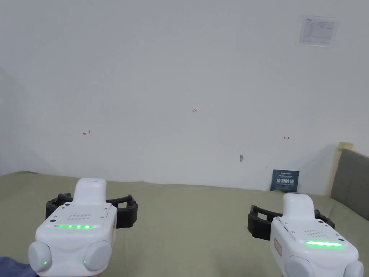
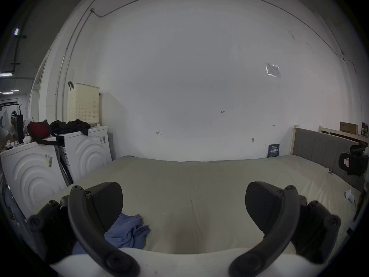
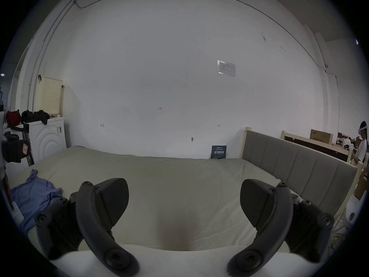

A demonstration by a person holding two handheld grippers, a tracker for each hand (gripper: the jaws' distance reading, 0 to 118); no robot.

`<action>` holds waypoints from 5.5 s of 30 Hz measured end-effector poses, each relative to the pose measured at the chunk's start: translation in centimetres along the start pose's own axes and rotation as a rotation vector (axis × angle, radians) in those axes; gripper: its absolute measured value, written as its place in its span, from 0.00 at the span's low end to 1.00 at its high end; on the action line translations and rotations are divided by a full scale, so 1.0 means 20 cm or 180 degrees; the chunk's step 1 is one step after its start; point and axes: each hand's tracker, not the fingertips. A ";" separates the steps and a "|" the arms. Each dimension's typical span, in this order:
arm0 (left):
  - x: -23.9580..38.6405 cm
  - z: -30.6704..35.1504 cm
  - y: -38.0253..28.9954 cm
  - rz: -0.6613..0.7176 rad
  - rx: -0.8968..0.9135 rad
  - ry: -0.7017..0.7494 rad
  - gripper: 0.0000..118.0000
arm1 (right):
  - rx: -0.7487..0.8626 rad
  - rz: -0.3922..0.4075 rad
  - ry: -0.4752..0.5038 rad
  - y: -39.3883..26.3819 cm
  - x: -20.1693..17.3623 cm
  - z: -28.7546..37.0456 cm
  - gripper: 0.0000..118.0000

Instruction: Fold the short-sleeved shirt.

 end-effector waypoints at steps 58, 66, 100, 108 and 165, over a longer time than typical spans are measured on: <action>-1.38 0.74 -0.45 0.0380 -0.0703 0.1503 0.00 | -0.0651 0.0268 0.2277 -0.21 -1.54 0.31 0.00; -1.38 0.50 -0.48 0.0356 -0.0862 0.1176 0.00 | -0.0770 0.0327 0.2319 -0.26 -1.53 0.22 0.00; -1.05 -1.07 -1.01 0.0646 -0.2778 0.0681 0.98 | -0.1041 0.0483 0.2171 -0.49 -1.26 -0.17 0.00; -1.18 -0.97 -0.97 0.1112 -0.2363 0.0619 0.04 | -0.1041 0.0487 0.2157 -0.52 -1.21 -0.14 0.00; 2.14 -0.79 -0.70 0.0046 -0.2425 -0.2904 0.04 | -0.1004 -0.0320 -0.0163 -0.42 0.58 -0.17 0.00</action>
